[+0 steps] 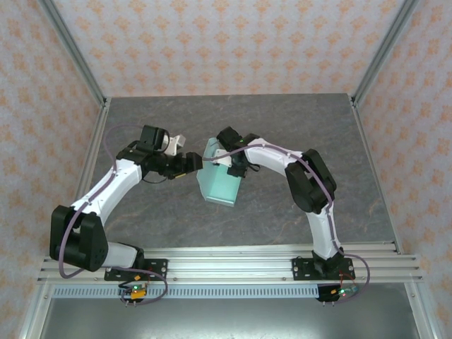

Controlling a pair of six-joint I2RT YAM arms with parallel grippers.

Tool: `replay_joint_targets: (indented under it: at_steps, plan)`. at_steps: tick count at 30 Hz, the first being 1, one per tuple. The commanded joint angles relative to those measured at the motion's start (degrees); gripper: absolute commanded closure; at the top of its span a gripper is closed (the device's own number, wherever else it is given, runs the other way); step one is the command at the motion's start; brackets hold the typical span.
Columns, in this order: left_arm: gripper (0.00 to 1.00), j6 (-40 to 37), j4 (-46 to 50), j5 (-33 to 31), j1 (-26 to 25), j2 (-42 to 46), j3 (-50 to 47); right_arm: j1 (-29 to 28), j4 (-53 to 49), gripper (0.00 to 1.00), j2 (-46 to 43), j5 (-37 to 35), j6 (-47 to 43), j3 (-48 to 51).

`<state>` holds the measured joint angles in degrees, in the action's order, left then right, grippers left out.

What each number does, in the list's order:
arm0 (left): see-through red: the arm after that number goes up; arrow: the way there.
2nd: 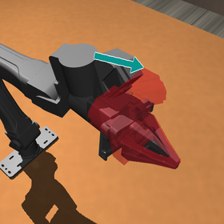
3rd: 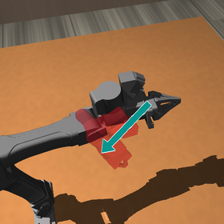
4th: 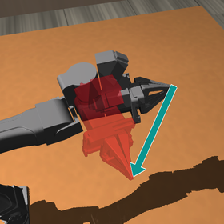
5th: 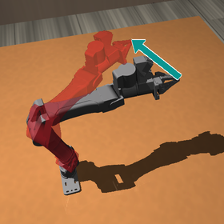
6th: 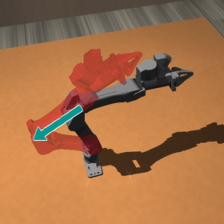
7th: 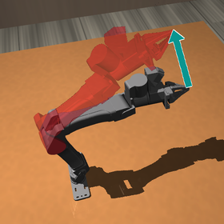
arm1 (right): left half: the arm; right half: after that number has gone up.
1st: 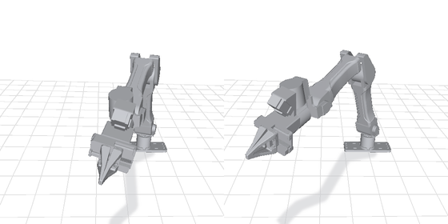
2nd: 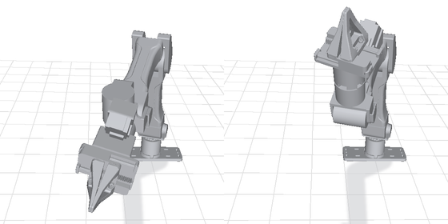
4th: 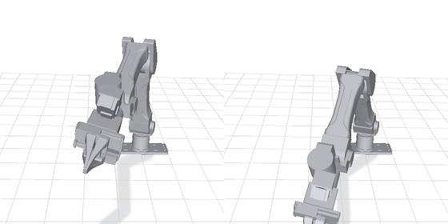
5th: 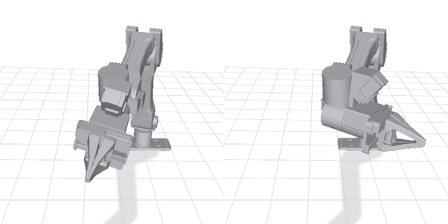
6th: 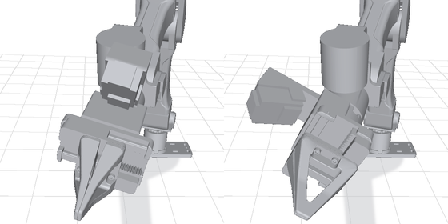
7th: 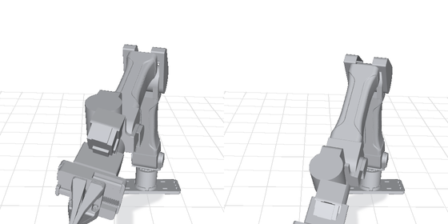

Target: Fold the paper box

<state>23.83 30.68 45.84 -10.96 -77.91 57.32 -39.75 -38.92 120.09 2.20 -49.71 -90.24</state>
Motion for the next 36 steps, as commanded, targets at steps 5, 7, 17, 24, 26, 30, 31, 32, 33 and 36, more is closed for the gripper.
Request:
replay_joint_targets:
  at_steps: [5,7,17,24,26,30,31,32,33,36]
  plan:
    - [0.06,9.1,-8.28,0.58,7.91,11.92,-5.26,-2.35,2.26,0.87,4.34,-11.38,2.01,1.75]
    - [0.04,10.77,-8.48,-0.67,10.65,14.87,-6.45,-2.44,1.92,0.87,4.59,-11.75,2.17,1.6]
    - [0.0,11.63,-3.96,-8.77,15.82,17.18,-8.52,0.41,0.91,0.86,-1.62,-12.13,16.1,2.96]
    - [0.0,16.63,-15.38,-7.96,9.33,16.53,-17.49,5.82,5.61,0.87,-9.8,-8.72,34.4,10.79]
    - [0.0,18.91,-22.01,-7.92,5.69,15.3,-20.13,7.3,9.24,0.87,-12.44,-5.74,37.32,13.87]
    - [0.0,19.57,-37.07,-7.97,0.17,13.39,-24.9,10.02,14.75,0.89,-16.61,-1.4,41.2,17.79]
    - [0.0,18.89,-40.32,-8.79,-1.23,12.71,-25.68,10.81,16.29,0.89,-17.65,-0.09,42.04,18.82]
    - [0.0,18.1,-42.91,-9.54,-2.78,11.5,-25.94,11.69,17.83,0.89,-18.49,1.62,42.81,19.77]
    - [0.0,17.58,-44.87,-9.4,-4.09,10.12,-25.86,12.4,18.92,0.89,-18.9,3.24,43.28,20.32]
    - [0.0,16.6,-51.86,-8.84,-7.89,4.54,-25.64,13.9,21.75,0.9,-19.99,6.46,44.04,21.95]
